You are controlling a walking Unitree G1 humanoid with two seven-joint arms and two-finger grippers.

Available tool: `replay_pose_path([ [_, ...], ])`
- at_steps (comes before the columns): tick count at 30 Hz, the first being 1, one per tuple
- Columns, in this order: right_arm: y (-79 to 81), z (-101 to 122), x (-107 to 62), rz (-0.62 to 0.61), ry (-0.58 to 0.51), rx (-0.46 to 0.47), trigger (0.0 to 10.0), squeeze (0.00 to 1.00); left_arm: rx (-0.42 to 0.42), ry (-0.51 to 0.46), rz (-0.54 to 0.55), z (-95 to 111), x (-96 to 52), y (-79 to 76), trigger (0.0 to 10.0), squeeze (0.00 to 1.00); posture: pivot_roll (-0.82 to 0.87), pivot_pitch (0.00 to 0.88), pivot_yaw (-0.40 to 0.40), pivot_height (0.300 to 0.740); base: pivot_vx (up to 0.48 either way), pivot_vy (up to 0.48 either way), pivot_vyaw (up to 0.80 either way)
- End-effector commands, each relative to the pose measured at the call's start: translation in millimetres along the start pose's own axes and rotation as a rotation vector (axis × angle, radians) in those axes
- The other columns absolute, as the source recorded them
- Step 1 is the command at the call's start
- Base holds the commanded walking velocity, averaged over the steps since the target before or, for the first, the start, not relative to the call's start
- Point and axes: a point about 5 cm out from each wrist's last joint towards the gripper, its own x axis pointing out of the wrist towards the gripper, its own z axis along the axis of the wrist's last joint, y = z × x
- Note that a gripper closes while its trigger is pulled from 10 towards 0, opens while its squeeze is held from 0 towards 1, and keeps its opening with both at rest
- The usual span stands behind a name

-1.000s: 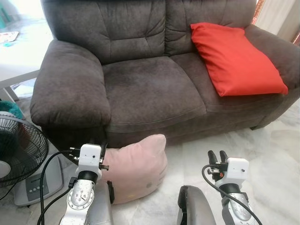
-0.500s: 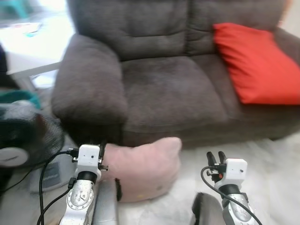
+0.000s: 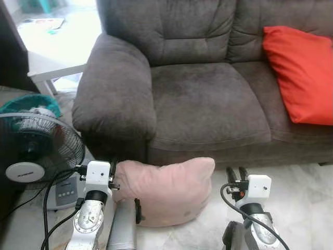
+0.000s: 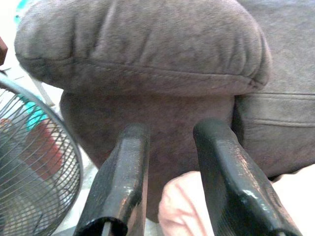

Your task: Move the pillow to the sofa from floor

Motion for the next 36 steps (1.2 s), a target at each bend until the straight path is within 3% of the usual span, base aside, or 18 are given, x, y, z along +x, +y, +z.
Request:
replay_pose_path([
  [1,-3.3,-2.9,-2.0,-0.001,0.015,-0.021,10.0,0.00,-0.006,0.031,-0.008,-5.1,-0.6,-0.3,10.0,0.00,0.06,0.052,-0.055,0.494,0.000,0.000,0.00],
  [11,-0.9,-1.8,-1.7,0.007,0.008,-0.009,10.0,0.00,-0.009,0.030,-0.013,-4.7,-0.4,-1.5,10.0,0.00,0.06,0.049,-0.055,0.494,0.000,0.000,0.71],
  [29,0.5,-5.2,-1.4,0.019,0.023,-0.008,10.0,0.00,-0.011,0.036,-0.021,-5.1,0.5,-1.4,10.0,0.00,0.07,0.050,-0.052,0.494,0.000,0.000,0.00],
  [36,2.3,-7.5,-2.3,0.046,0.044,-0.021,10.0,0.00,-0.012,0.047,-0.029,-6.7,1.0,-2.8,10.0,0.00,0.07,0.052,-0.052,0.494,0.000,0.000,0.52],
])
